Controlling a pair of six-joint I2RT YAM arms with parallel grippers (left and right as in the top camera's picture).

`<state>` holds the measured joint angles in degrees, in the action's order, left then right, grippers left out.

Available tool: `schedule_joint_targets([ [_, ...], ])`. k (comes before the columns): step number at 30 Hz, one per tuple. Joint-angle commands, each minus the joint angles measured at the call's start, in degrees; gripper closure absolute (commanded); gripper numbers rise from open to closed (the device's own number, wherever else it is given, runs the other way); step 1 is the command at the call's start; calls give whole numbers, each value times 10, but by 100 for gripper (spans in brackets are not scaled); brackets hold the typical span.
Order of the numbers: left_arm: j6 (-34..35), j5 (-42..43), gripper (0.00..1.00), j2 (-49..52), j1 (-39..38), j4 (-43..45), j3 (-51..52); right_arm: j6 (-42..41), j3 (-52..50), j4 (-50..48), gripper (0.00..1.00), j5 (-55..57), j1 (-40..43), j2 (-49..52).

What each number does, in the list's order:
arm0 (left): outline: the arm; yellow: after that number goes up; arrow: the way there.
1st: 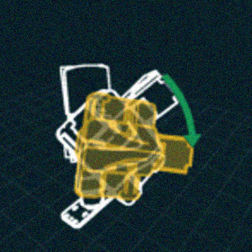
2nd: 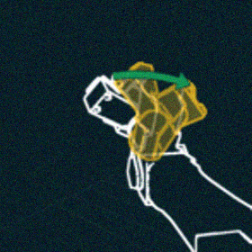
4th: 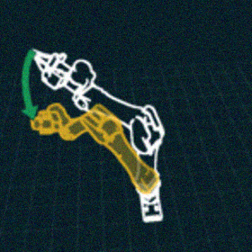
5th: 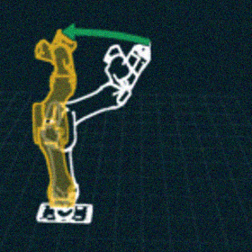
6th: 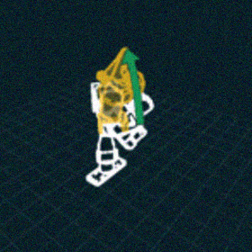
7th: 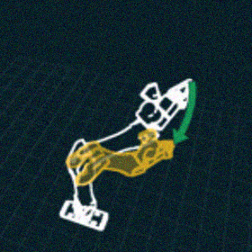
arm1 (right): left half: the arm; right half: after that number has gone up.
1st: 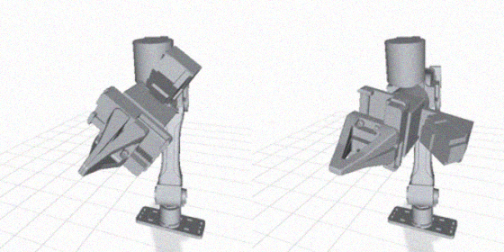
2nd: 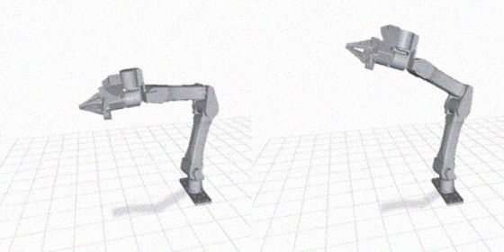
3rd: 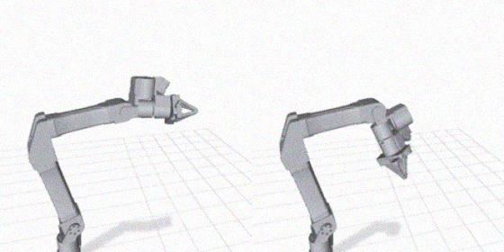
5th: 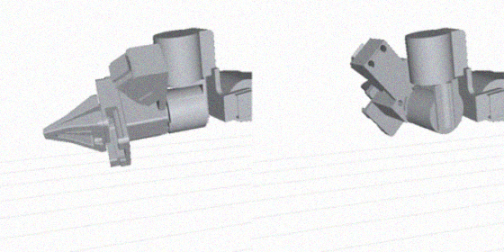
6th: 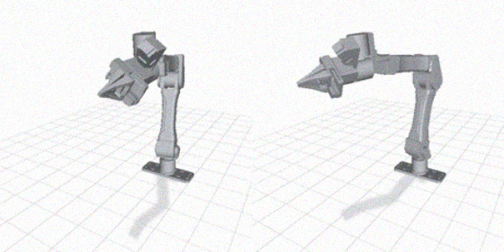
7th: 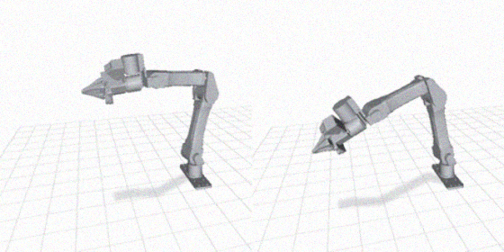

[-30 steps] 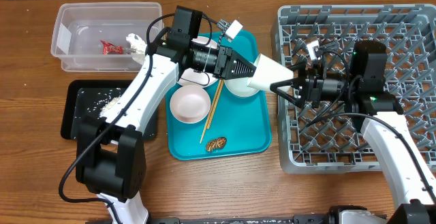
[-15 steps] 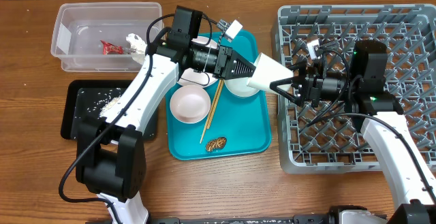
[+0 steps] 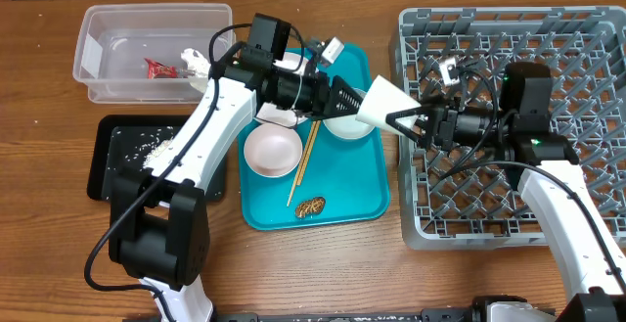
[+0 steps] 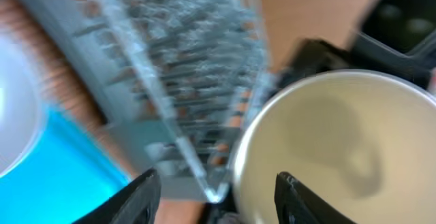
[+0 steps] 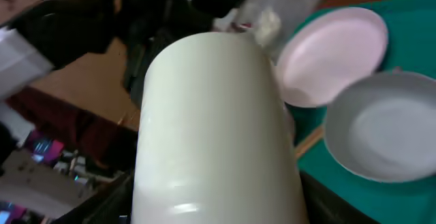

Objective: Sort waste into correct bins and load items into the dishwasher
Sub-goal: 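Hand the white cup from the left gripper to the right gripper, then place the white cup in the dish rack's right side with the right gripper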

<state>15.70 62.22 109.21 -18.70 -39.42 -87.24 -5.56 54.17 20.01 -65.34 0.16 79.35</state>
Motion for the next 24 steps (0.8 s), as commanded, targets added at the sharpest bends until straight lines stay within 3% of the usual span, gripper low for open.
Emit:
schedule_joint_targets([
  [1,-17,-155,41,-2,24,-44,-10,-7,11,57,63,150,0,-3],
  [8,-43,-240,39,-23,90,-130,-11,-6,71,215,71,304,35,-23],
  [17,-68,-468,34,-100,123,-213,-11,-33,282,483,79,556,153,-20],
  [24,-68,-487,33,-130,123,-214,-11,-45,363,589,80,656,270,11],
])
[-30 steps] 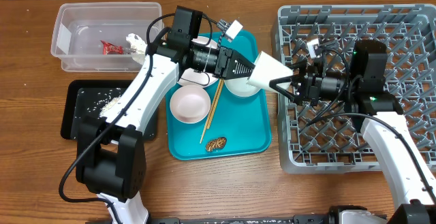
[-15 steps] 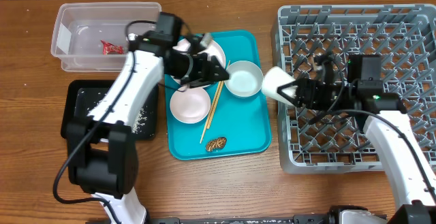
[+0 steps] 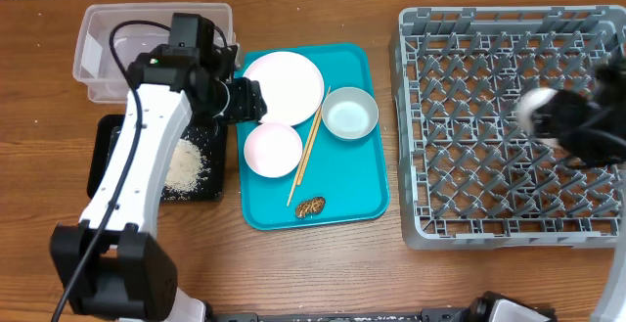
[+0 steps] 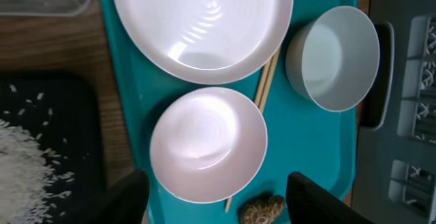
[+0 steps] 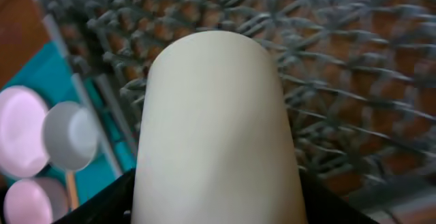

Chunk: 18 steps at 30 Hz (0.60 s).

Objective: Sort waste into correct bins and load items into the dishwasher
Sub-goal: 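Place the white cup in the dish rack's right side with the right gripper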

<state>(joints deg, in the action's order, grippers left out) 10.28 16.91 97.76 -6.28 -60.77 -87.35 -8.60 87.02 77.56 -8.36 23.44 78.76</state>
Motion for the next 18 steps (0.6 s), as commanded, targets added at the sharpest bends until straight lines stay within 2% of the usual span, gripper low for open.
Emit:
schedule_joint_targets([
  [1,-13,-33,33,-16,-1,-1,-10,-22,42,22,80,100,54,26],
  [7,-13,-33,33,-16,-2,-16,-10,-34,49,45,80,104,139,103],
  [18,-13,-33,33,-16,-2,-16,-10,-34,37,68,79,113,145,206],
])
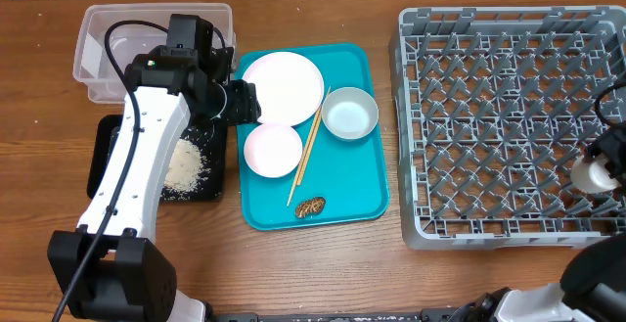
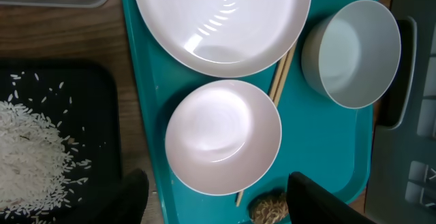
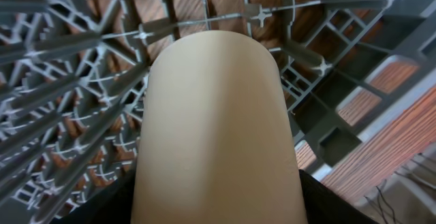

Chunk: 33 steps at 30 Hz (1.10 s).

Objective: Sort waste into correct bins and load items into the dishwasher
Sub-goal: 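Place the white cup in the dish rack's right side with the right gripper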

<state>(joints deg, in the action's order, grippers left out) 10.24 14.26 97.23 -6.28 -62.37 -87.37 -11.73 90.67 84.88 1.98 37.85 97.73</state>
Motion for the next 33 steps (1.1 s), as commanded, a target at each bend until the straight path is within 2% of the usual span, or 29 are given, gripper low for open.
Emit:
schedule_joint_targets([
  [1,-13,-7,33,-10,-2,0,-10,-3,-3,-10,79,10,1,24],
  [5,-13,-7,33,-10,-2,-1,-10,-3,-6,-29,78,10,1,46],
  [13,-13,-7,32,-10,-2,0,-10,-3,-6,-33,19,-9,1,51],
  [17,-13,-7,32,-10,-2,-1,-10,-3,-6,-31,1,-22,0,51],
  [24,-13,-7,32,-10,-2,-4,-10,-3,-6,-23,1,-58,0,51],
  [30,-13,-8,29,-10,-2,-14,-10,26,-6,-25,10,-148,-2,44],
  [33,-13,-12,28,-10,-2,-19,-10,43,-5,-36,11,-190,-14,19],
])
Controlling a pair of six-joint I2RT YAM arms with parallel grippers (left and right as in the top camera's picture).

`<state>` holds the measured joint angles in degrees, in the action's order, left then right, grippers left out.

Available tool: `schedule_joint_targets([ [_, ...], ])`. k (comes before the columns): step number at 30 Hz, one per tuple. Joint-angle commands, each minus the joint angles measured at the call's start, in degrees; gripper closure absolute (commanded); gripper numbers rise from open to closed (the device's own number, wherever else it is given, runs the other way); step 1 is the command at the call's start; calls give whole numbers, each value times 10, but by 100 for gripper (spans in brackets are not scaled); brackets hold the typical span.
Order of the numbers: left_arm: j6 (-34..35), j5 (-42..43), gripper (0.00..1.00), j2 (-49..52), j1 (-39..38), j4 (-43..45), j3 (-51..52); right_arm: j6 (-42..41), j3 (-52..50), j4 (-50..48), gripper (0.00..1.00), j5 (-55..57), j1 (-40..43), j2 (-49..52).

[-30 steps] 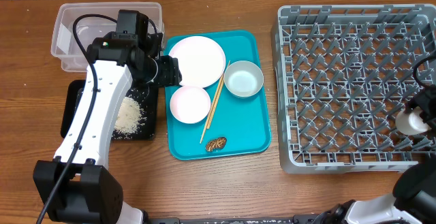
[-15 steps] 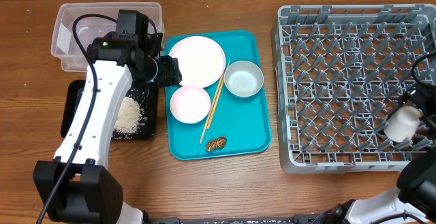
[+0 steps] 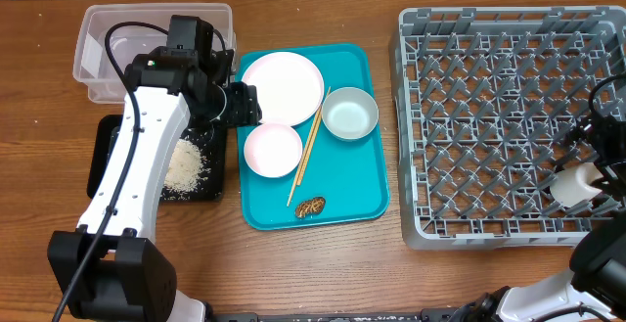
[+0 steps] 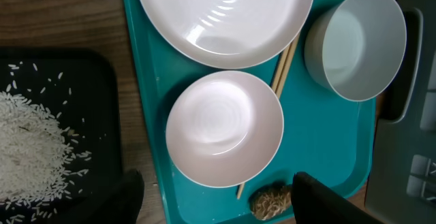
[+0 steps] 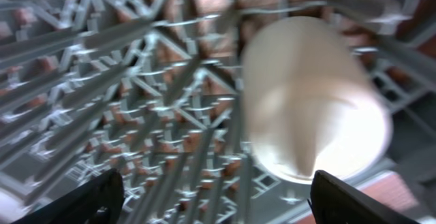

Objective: Sort waste into correct bins and load items into the dishwasher
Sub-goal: 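Place the white cup in the dish rack's right side with the right gripper, then reach the right gripper to the grey bowl and grasp its rim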

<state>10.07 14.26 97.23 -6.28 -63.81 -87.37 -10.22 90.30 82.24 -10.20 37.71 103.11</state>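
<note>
A cream cup (image 3: 572, 185) rests in the grey dishwasher rack (image 3: 509, 28) at its near right corner. In the right wrist view the cup (image 5: 313, 108) is blurred and sits up and to the right of my right gripper (image 5: 218, 200), which is open and off it. My left gripper (image 4: 221, 200) is open above the near rim of the pink bowl (image 4: 225, 129) on the teal tray (image 4: 146, 115). On the tray too are a white plate (image 4: 225, 13), a grey-blue bowl (image 4: 357, 43), chopsticks (image 4: 272, 112) and a brown food scrap (image 4: 272, 200).
A black tray (image 3: 108, 136) with spilled rice (image 3: 184, 165) lies left of the teal tray. Behind it stands a clear bin (image 3: 98, 28). The left arm (image 3: 147, 156) reaches over both. Bare wood runs along the near edge.
My right gripper was shut on the cream cup low in the rack's near right corner. It is now open, and the cup sits in the rack on its own. The left gripper barely shifted.
First both grippers met at the cup between tray and rack, the right one shut on it, the left open. Then the left hung over the tray while the right held the cup above the rack, then down at its near right corner. Now the cup is released there.
</note>
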Motion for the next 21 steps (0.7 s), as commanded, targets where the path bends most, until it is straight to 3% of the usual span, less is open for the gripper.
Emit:
schedule_joint_targets([
  [1,-11,-14,28,-10,-2,-6,-10,30,-2,-17,11,-78,-21,-48],
  [3,-11,-14,28,-10,-2,-7,-10,30,2,-29,11,-86,-40,-75],
  [10,-11,-14,28,-10,-2,-7,-10,32,15,-124,13,-105,-236,-168],
  [15,-11,-14,28,-10,-2,-7,-10,29,15,-192,15,-90,-413,-141],
  [21,-11,-14,28,-10,-2,-8,-10,3,14,-235,15,2,-531,-66],
])
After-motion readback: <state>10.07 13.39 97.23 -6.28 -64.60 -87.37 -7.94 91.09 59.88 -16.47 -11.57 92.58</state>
